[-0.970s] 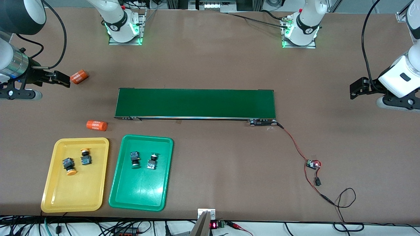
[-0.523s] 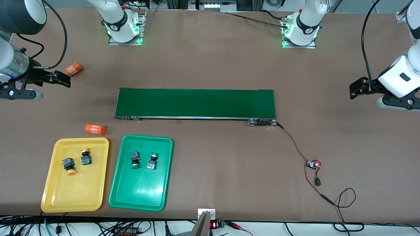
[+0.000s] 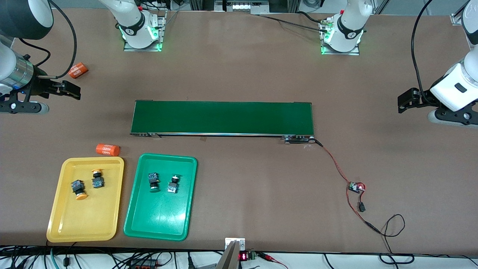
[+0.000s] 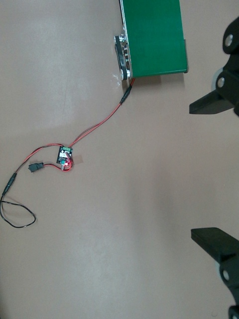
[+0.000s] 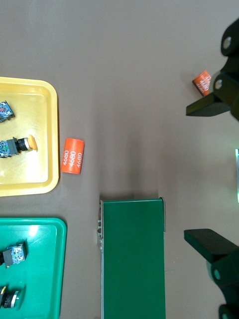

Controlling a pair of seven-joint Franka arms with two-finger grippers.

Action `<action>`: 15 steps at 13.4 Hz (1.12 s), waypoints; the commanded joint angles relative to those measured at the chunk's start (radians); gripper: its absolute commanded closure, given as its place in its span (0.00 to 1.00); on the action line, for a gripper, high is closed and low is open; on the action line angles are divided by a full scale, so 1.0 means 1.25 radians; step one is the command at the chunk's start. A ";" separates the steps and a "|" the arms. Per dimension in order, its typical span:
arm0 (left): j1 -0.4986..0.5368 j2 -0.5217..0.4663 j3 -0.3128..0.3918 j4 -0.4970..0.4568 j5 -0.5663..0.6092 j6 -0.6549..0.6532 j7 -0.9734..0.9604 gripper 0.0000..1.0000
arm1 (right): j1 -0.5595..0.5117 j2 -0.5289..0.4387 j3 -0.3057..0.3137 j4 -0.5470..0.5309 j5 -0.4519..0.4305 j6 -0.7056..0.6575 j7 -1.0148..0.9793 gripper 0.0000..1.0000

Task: Sort buttons by color to trays

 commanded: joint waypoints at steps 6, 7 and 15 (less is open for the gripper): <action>0.002 -0.005 -0.002 0.003 -0.004 -0.001 0.004 0.00 | 0.012 -0.007 -0.003 -0.002 0.081 0.025 0.011 0.00; 0.002 -0.005 -0.002 0.003 -0.004 -0.001 0.005 0.00 | 0.016 -0.006 -0.003 -0.002 0.089 0.027 0.011 0.00; 0.001 -0.004 -0.001 0.003 -0.003 -0.001 0.003 0.00 | 0.064 -0.006 -0.003 -0.002 0.090 0.032 0.010 0.00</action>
